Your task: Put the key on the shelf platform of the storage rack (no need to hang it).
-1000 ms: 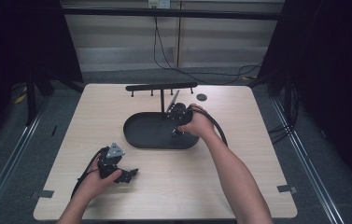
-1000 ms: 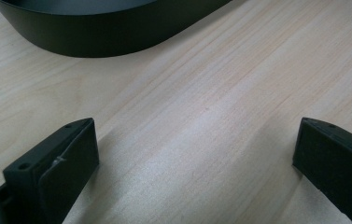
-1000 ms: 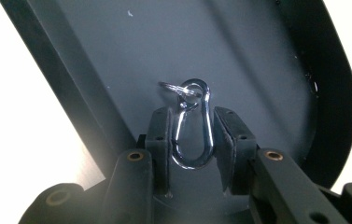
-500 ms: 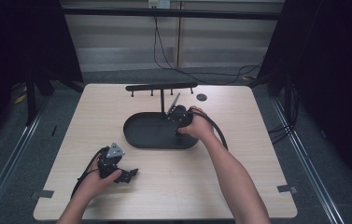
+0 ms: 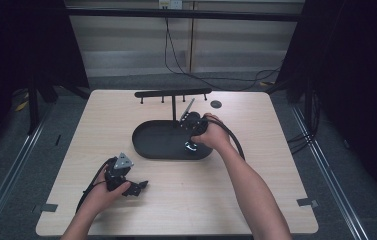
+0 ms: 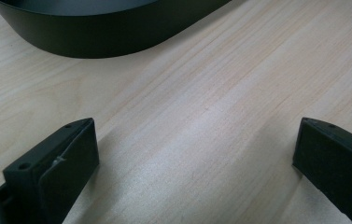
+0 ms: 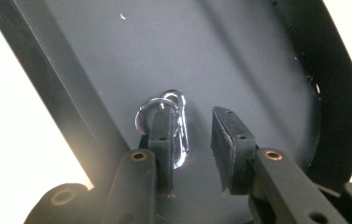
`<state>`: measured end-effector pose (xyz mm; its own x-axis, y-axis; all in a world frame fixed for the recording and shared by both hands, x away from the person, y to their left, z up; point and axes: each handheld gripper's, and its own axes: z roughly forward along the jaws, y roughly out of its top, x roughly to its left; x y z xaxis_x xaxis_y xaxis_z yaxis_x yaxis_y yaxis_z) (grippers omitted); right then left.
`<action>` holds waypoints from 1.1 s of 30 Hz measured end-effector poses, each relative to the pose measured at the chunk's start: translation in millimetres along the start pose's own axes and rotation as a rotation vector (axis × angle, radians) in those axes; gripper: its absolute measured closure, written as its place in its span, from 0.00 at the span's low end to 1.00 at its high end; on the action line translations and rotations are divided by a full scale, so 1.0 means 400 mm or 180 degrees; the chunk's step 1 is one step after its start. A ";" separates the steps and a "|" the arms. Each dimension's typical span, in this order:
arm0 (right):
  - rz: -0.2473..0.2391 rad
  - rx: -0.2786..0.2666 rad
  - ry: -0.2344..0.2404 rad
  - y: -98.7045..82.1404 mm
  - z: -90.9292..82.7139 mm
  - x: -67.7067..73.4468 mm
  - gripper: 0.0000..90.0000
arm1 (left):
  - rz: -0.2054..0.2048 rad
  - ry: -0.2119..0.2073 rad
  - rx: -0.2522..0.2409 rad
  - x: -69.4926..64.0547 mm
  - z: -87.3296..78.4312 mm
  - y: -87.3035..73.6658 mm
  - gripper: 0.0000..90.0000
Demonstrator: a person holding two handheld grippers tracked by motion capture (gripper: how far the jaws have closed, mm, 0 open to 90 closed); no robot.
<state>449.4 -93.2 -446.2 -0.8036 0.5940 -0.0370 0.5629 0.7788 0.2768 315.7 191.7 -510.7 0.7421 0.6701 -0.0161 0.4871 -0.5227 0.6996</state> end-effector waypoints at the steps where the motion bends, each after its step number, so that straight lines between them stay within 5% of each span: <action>1: -0.0001 -0.0010 -0.0002 0.000 -0.003 0.000 0.76 | -0.0001 -0.0003 0.0000 0.000 0.000 0.000 0.00; 33: 0.0281 -0.0147 0.0046 -0.064 -0.068 0.003 0.44 | -0.0018 -0.0011 -0.0003 -0.001 0.000 0.000 0.00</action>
<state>428.8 -118.0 -427.2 -0.7542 0.6567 0.0031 0.6224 0.7132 0.3225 315.5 191.4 -510.9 0.7409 0.6712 -0.0224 0.4909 -0.5185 0.7001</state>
